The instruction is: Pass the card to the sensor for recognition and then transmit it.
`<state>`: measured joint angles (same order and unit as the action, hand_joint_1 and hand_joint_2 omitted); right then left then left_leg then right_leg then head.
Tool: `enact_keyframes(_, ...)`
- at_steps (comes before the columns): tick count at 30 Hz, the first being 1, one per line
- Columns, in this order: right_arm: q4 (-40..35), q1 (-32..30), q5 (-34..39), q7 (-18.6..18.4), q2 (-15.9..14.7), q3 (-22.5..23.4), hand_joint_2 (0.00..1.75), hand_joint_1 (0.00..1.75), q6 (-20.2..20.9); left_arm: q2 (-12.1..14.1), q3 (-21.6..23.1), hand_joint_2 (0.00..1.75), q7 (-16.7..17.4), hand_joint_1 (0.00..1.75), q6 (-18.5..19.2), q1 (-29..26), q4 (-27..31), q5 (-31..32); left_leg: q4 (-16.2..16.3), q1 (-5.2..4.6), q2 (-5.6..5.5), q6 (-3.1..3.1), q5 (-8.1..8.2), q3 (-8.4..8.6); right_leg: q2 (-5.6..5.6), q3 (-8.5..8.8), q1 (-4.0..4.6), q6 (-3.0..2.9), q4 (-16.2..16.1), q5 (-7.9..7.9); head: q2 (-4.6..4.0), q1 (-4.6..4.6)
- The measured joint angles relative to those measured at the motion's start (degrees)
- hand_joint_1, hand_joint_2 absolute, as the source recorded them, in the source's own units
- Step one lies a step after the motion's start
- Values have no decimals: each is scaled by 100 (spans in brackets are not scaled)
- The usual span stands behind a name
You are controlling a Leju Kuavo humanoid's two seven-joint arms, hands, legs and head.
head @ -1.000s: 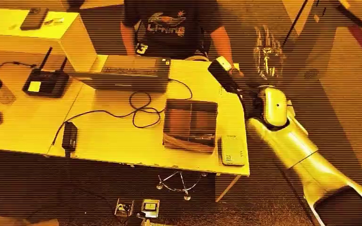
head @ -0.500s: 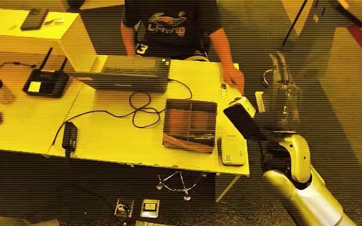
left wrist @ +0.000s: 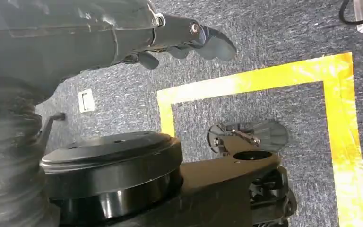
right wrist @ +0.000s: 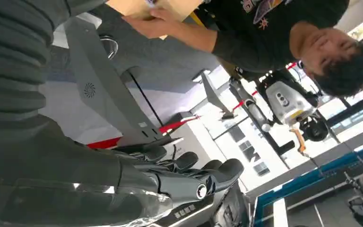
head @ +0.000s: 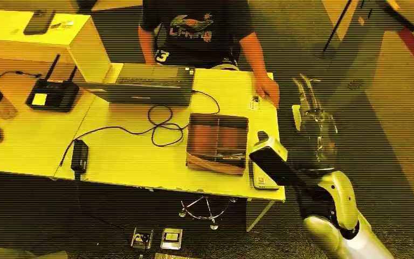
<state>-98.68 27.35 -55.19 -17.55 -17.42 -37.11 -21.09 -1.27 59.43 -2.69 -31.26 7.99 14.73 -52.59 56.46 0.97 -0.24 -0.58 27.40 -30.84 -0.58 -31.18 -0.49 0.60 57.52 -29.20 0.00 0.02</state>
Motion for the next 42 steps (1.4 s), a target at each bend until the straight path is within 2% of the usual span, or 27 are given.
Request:
enact_keyframes(3, 373, 78, -135, 127, 205, -153, 175, 0, 249, 11, 0, 175, 50, 0, 39, 12, 0, -6, 0, 1, 0, -1, -1, 0, 0, 0, 1, 0, 2, 0, 0, 2)
enact_keyframes(8, 1166, 303, -175, 284, 544, -419, 175, 0, 410, 28, 0, 175, 83, 0, 116, 11, 0, 0, 0, 1, -13, -2, -4, -3, -6, -1, 1, 0, 4, 0, 0, 0)
enact_keyframes(20, 2833, 873, -301, 332, 1069, -971, 175, 0, 850, 70, 0, 175, 164, 0, 188, 23, 0, 33, 0, 1, -16, -2, -4, -4, -7, -3, 1, 0, 4, 0, 0, 0)
enact_keyframes(28, 3455, 985, -103, 278, 1206, -1222, 175, 0, 1005, 85, 0, 175, 164, 0, 173, 20, 0, -11, 0, 1, -16, -2, -4, -4, -7, -4, 1, 0, 3, 0, 0, 2)
enact_keyframes(42, 3859, 1007, 7, 120, 1224, -1438, 175, 0, 1012, 109, 0, 175, 109, 0, 140, -5, 0, -74, 0, 1, -15, -2, -4, -2, -3, -6, 1, 0, 3, 0, 0, 2)
